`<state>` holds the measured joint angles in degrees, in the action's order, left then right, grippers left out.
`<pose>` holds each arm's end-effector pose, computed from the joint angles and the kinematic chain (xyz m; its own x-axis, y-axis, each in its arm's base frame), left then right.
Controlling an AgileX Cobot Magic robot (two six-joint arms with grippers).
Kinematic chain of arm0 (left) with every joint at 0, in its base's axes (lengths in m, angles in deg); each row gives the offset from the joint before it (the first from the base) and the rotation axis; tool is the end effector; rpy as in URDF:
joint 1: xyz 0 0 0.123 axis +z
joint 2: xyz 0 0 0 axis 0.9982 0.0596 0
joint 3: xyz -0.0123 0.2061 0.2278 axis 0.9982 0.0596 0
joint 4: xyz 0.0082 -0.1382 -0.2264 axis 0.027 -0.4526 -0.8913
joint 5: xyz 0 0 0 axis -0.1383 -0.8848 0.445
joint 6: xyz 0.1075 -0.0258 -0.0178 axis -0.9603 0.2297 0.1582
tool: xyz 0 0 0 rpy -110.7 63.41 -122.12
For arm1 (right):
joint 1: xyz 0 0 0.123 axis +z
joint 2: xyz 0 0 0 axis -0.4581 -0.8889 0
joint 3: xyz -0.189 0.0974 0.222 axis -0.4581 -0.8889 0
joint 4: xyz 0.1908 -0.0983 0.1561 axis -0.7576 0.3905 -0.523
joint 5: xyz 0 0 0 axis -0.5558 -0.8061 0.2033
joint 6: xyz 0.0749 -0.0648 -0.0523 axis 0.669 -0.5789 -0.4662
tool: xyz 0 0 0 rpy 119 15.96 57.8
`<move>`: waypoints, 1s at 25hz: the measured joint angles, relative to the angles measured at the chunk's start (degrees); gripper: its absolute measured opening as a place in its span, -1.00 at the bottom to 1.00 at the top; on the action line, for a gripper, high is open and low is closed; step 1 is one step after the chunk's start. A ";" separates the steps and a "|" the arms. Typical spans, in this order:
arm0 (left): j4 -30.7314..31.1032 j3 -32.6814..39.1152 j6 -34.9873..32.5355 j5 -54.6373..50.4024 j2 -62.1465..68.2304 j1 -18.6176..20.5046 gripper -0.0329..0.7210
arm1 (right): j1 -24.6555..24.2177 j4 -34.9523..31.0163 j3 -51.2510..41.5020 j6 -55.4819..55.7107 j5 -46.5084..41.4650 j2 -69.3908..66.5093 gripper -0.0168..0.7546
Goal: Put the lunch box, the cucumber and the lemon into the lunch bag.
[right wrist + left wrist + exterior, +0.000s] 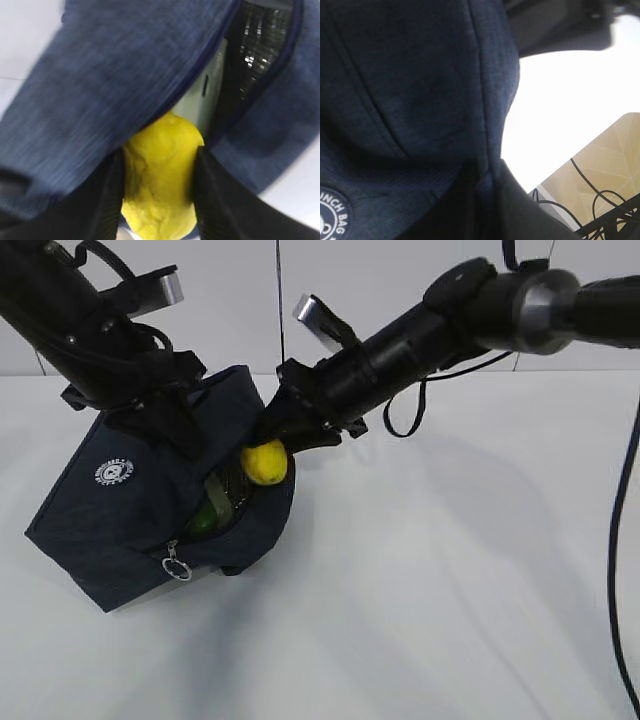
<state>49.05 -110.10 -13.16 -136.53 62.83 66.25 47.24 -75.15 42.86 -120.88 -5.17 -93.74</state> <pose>0.3535 -0.1839 0.2620 -0.9048 0.3325 -0.2660 0.4198 0.8012 -0.4265 0.4569 0.2616 0.1913 -0.8701 -0.3043 -0.3877 -0.4905 0.4585 0.7410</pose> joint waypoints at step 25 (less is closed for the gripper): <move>-0.32 0.00 0.00 -0.19 0.00 0.00 -0.86 | -2.02 -12.91 0.00 -8.37 1.69 -4.57 0.18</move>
<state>48.73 -110.10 -13.16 -136.72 62.83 66.25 45.22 -88.06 42.86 -129.25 -3.47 -98.30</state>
